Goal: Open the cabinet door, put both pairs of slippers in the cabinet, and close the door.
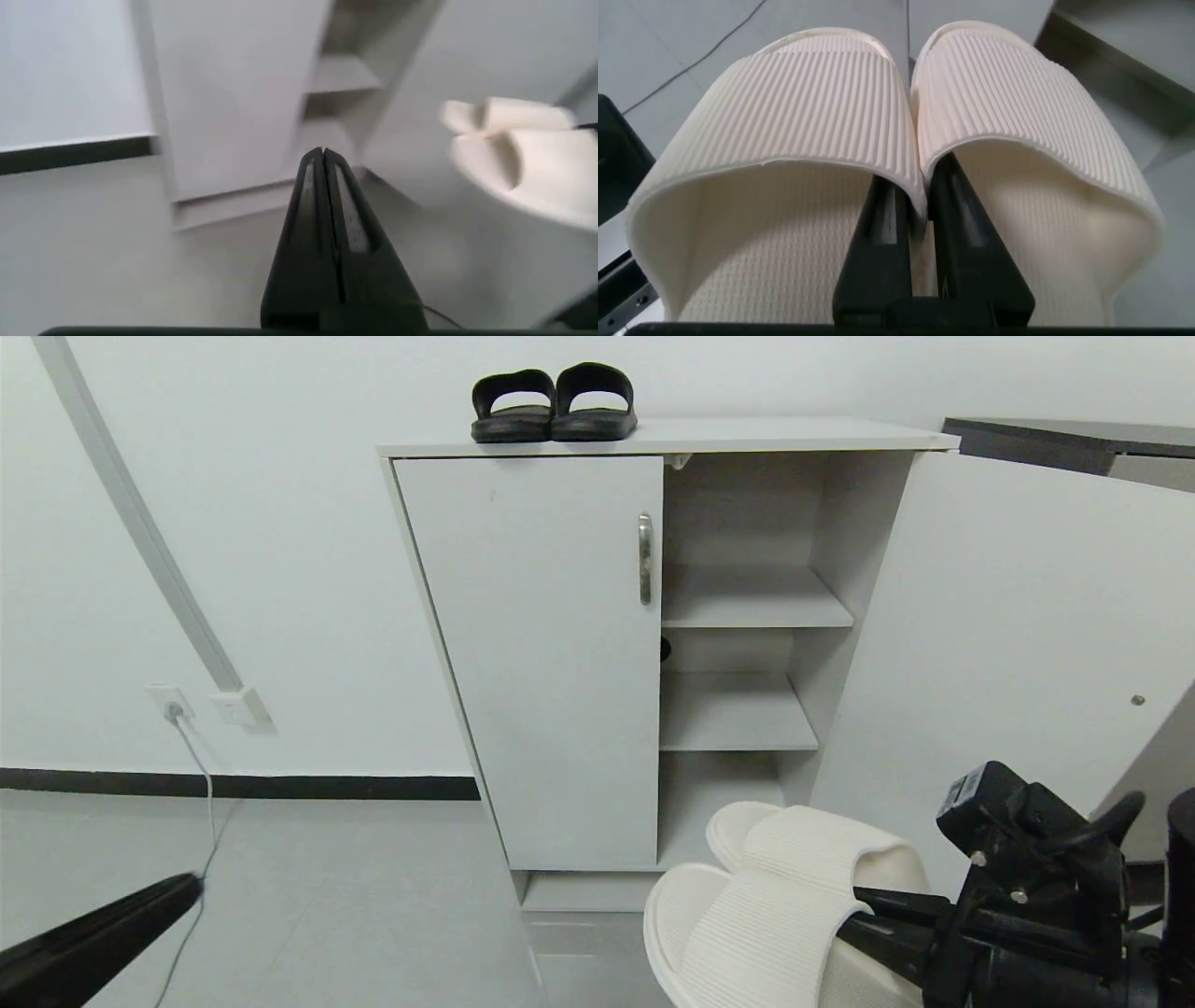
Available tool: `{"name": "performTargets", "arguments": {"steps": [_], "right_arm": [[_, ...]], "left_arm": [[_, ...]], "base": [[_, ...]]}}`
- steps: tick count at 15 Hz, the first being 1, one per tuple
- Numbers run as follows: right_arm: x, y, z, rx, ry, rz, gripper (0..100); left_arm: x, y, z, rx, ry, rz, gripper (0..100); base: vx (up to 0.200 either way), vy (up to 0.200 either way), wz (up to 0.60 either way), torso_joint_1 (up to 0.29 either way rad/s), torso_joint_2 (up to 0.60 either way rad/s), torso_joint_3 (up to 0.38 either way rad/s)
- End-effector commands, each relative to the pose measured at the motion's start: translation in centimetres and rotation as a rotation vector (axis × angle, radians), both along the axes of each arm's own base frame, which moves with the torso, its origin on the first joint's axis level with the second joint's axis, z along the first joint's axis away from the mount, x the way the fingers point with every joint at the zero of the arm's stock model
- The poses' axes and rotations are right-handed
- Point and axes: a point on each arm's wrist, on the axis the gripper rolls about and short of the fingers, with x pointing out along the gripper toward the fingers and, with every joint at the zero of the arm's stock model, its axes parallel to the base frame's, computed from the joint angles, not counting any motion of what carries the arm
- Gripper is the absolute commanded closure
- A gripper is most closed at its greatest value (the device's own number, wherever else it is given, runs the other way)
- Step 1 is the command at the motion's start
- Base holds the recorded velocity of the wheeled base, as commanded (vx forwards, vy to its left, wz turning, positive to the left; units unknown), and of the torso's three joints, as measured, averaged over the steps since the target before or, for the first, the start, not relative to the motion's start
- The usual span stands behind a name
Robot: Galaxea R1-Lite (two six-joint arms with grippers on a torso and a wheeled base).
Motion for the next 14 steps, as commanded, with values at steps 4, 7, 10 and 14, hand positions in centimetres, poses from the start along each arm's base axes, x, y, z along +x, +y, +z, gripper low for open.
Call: {"name": "performTargets", "arguments": {"steps": [4,7,10,14], "right_arm": [[0.4,0.2,-0.4,-0.014,0.014,-0.01,100],[0.8,0.4,-0.2,-0.018,0.005,-0.05,100],[1.5,1.2,0.4,0.013,0.005,-0.136,100],[3.2,2.9,0.3,0.021,0.014,-0.298,100]], "left_arm": [[-7.8,1.8,-8.2,0.071,-0.142,0.453,100],[-6.8,2.0,-11.3,0.113,-0.128,0.51,100],[-6.8,2.0,-11.4,0.128,-0.12,0.492,100],[-6.8,1.8,-11.5,0.143,-0.123,0.395,100]], "base": [[0.0,0.0,0.0,0.0,0.0,0.0],[0.0,0.0,0.0,0.0,0.0,0.0],[0.0,0.0,0.0,0.0,0.0,0.0],[0.0,0.0,0.0,0.0,0.0,0.0]]}}
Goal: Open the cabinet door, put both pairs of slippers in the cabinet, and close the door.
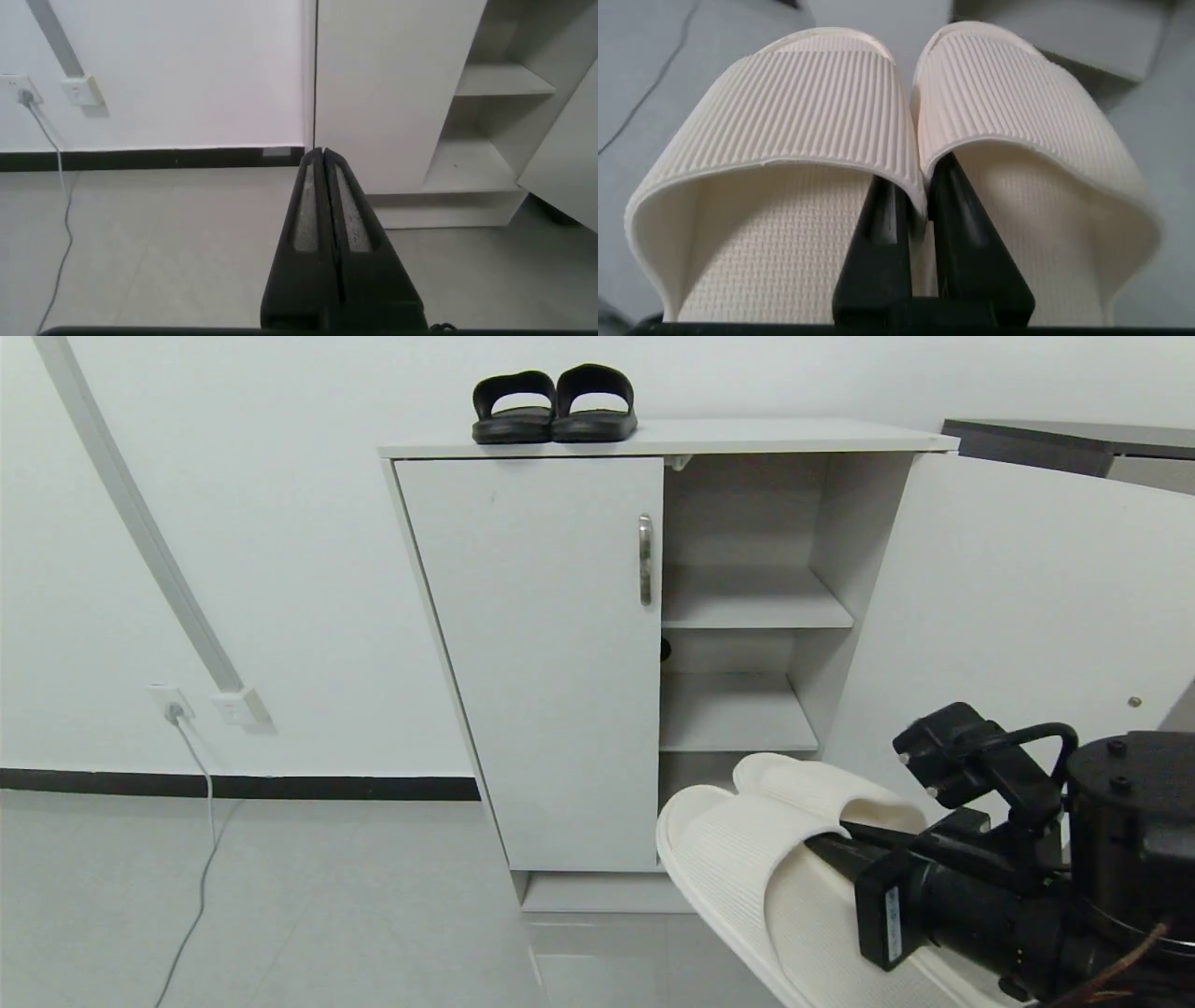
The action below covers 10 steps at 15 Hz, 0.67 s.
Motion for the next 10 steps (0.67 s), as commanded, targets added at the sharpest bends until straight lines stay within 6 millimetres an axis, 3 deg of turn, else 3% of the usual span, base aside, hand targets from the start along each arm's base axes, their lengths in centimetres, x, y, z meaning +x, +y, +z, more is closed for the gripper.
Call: {"name": "performTargets", "arguments": {"steps": [1,4,6,10], "right_arm": [[1.3,1.6,-0.4,-0.012,0.007,-0.082,100],[2.9,3.6,-0.6,0.033,-0.01,-0.306,100],[4.4,4.3,-0.7,0.052,-0.021,-0.407,100],[5.2,5.1,-1.7,0.027,-0.025,-0.447,100]], "left_arm": [[0.0,0.0,0.0,-0.003,-0.001,-0.002,100],[0.0,0.0,0.0,-0.01,-0.001,-0.001,100],[0.0,0.0,0.0,-0.006,-0.001,-0.004,100],[0.0,0.0,0.0,-0.004,-0.001,-0.004,100]], "base": [[0.0,0.0,0.0,0.0,0.0,0.0],[0.0,0.0,0.0,0.0,0.0,0.0],[0.0,-0.2,0.0,0.005,0.0,0.0],[0.0,-0.2,0.0,0.007,0.0,0.002]]}}
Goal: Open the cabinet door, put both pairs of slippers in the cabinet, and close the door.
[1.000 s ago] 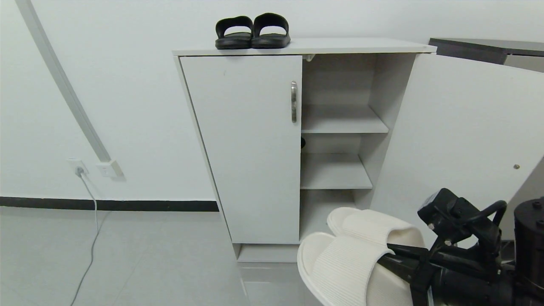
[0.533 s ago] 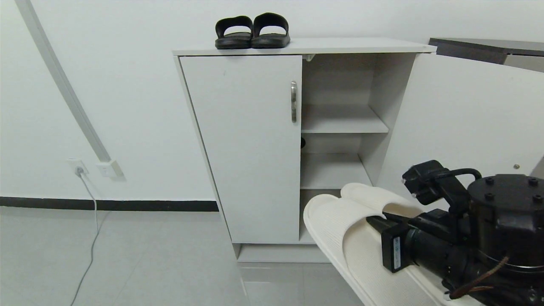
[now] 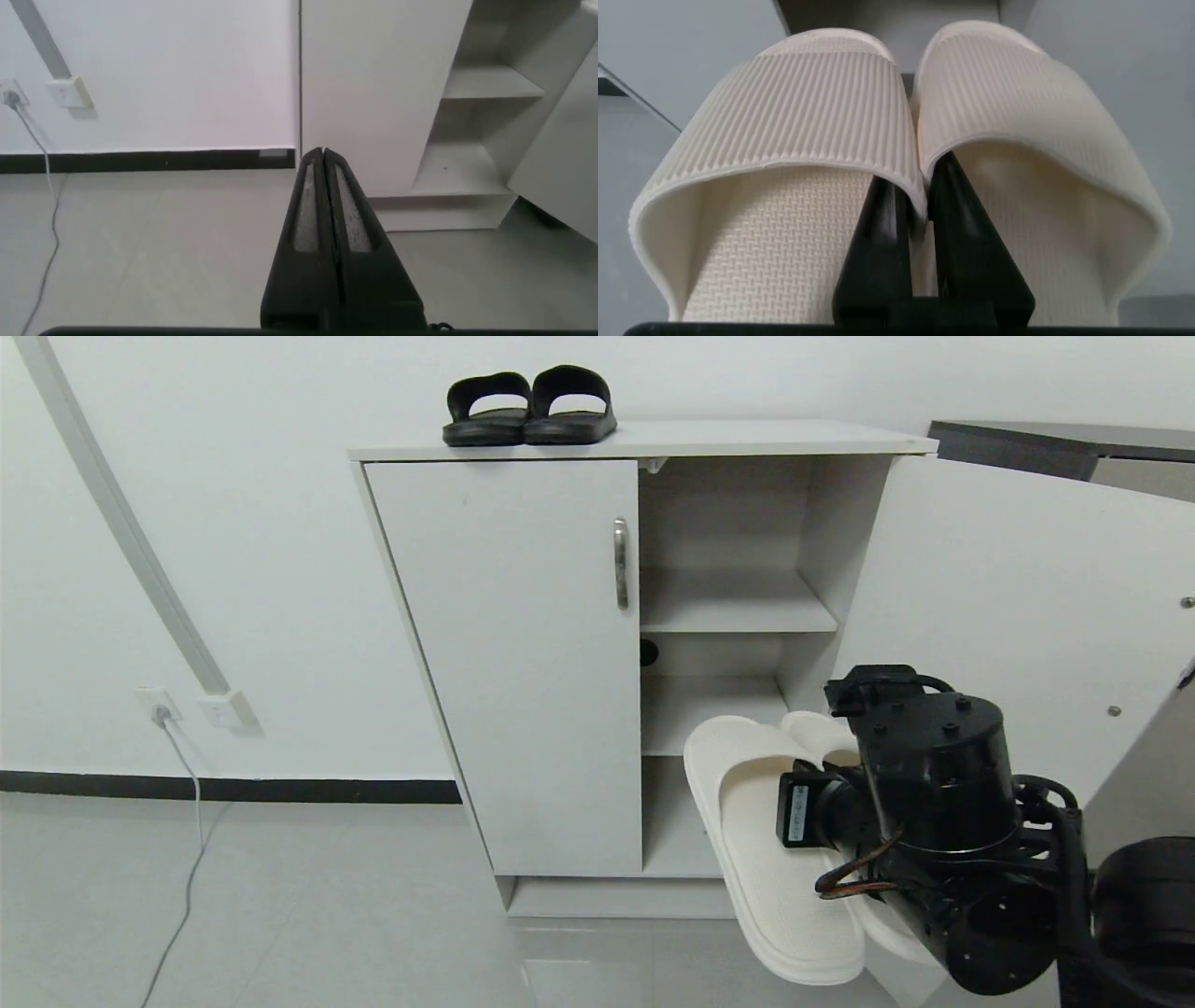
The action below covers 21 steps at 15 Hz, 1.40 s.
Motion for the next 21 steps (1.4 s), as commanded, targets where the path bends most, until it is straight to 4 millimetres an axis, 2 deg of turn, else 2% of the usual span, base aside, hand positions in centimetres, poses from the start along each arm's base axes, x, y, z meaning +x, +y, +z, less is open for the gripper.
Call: {"name": "performTargets", "arguments": {"steps": [1,6,21], "right_arm": [[0.5,0.6,-1.0,-0.017,0.013,-0.002,100],[1.7,1.6,-2.3,-0.03,0.011,-0.019,100],[2.1,2.0,-2.2,-0.043,0.003,-0.013,100]], "left_arm": [[0.0,0.0,0.0,-0.005,0.003,0.002,100],[0.0,0.0,0.0,-0.007,0.003,0.002,100],[0.0,0.0,0.0,-0.007,0.003,0.006,100]], "base": [[0.0,0.0,0.0,0.0,0.0,0.0],[0.0,0.0,0.0,0.0,0.0,0.0],[0.0,0.0,0.0,0.0,0.0,0.0]]}}
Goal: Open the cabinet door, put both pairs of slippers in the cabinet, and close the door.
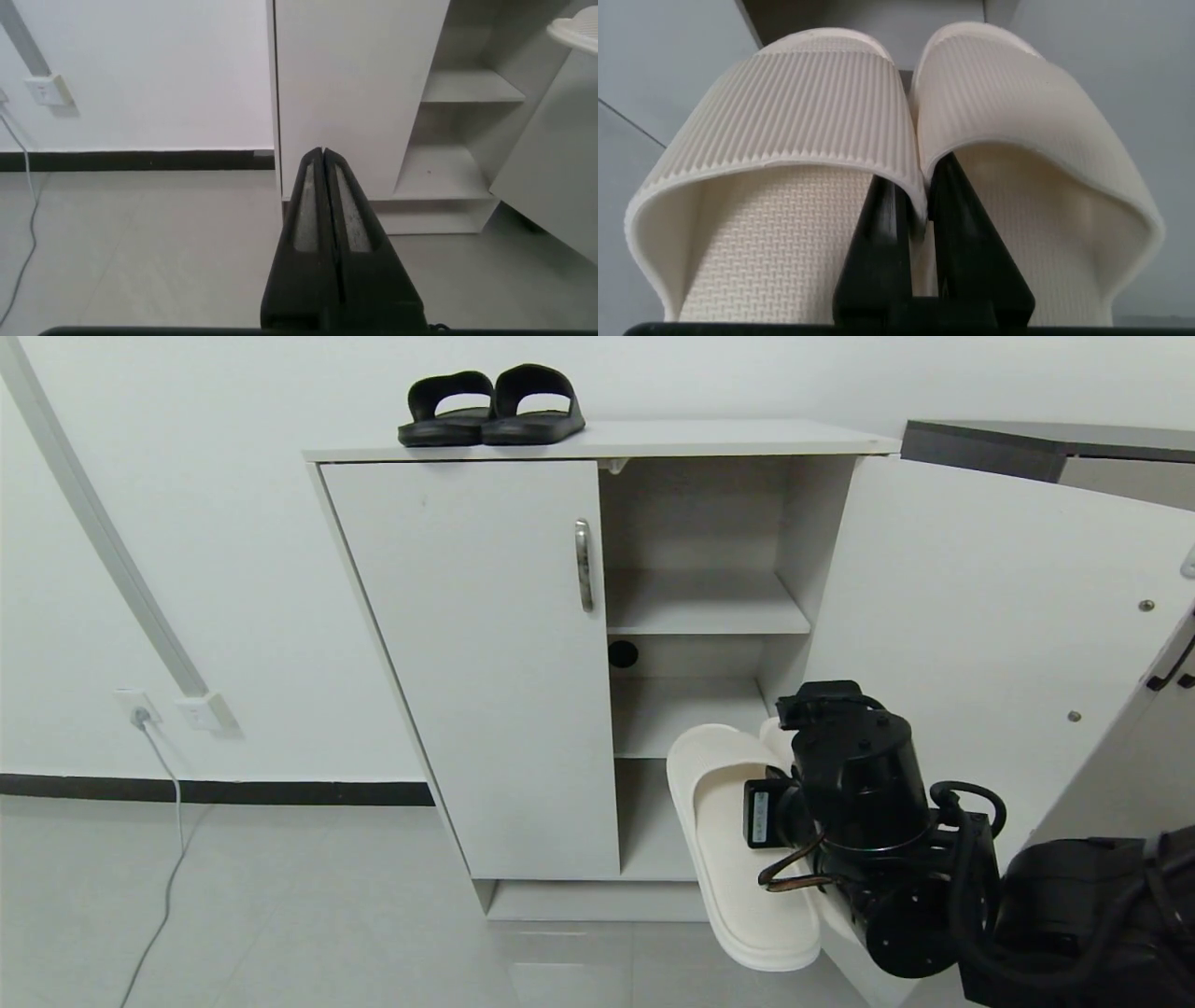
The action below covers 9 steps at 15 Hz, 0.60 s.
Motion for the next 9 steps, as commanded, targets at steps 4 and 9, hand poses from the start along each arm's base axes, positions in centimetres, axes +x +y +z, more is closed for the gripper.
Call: {"name": "performTargets", "arguments": {"steps": [4,9], "right_arm": [[0.5,0.5,-0.2,0.001,0.0,-0.001,100],[1.8,1.2,-1.1,0.005,-0.061,-0.002,100]], "left_arm": [[0.0,0.0,0.0,0.0,0.002,0.001,100],[0.0,0.0,0.0,0.0,0.002,0.001,100]], "base": [[0.0,0.0,0.0,0.0,0.0,0.0],[0.0,0.0,0.0,0.0,0.0,-0.11]]}}
